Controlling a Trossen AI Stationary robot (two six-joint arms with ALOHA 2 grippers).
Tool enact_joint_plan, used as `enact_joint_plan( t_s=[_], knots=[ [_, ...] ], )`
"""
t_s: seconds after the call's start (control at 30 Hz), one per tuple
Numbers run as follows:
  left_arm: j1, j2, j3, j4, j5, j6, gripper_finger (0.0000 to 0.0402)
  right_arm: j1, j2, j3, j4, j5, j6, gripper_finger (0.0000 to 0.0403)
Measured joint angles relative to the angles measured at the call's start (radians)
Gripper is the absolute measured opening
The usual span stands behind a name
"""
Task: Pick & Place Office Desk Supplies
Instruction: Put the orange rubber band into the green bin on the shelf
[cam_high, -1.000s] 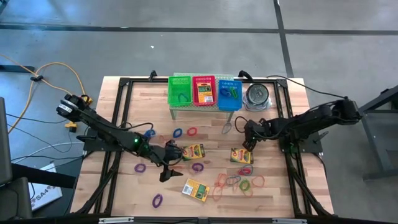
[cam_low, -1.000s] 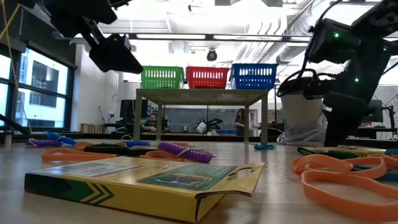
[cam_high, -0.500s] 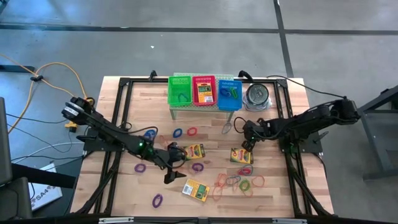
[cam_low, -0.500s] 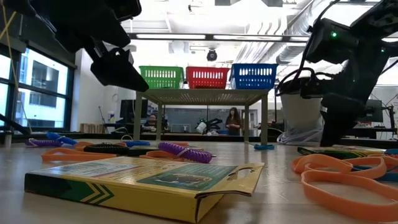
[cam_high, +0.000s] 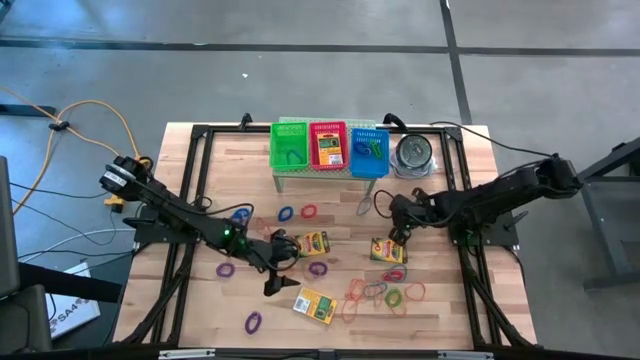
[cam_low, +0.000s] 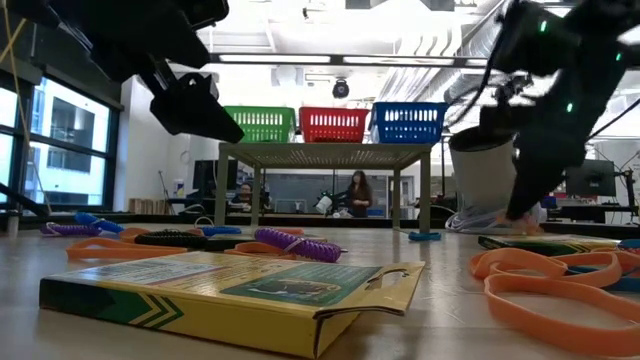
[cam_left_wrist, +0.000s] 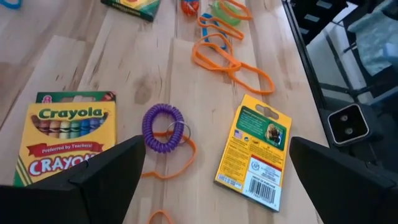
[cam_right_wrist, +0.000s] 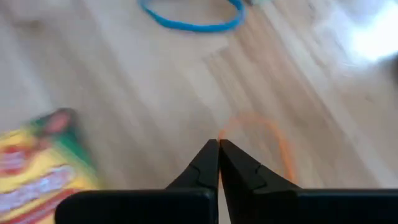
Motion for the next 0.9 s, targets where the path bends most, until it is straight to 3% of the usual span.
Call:
enact_joint_plan(
  t_s=[0.27,0.47,0.6,0.73,0.9],
  knots=[
    [0.0,0.0,0.0,0.039,-0.002,0.0,0.0387,0.176,-0.019,0.153,0.068,0.061,-0.027,0.0003],
    [0.006,0.0,0.0,0.101,-0.007,0.021,0.0387,0.324,-0.018,0.172,0.365,0.058,-0.13,0.0003],
    [0.019,0.0,0.0,0.126,-0.01,0.206,0.0387,0.422,0.012,0.173,0.601,0.056,-0.223,0.0003],
    [0.012,0.001,0.0,0.183,-0.007,0.464,0.0387,0.485,0.049,0.173,0.801,-0.018,-0.353,0.0003],
    [0.04,0.01,0.001,0.368,-0.009,0.498,0.0387,0.476,0.121,0.173,0.965,-0.169,-0.416,0.0003]
  ],
)
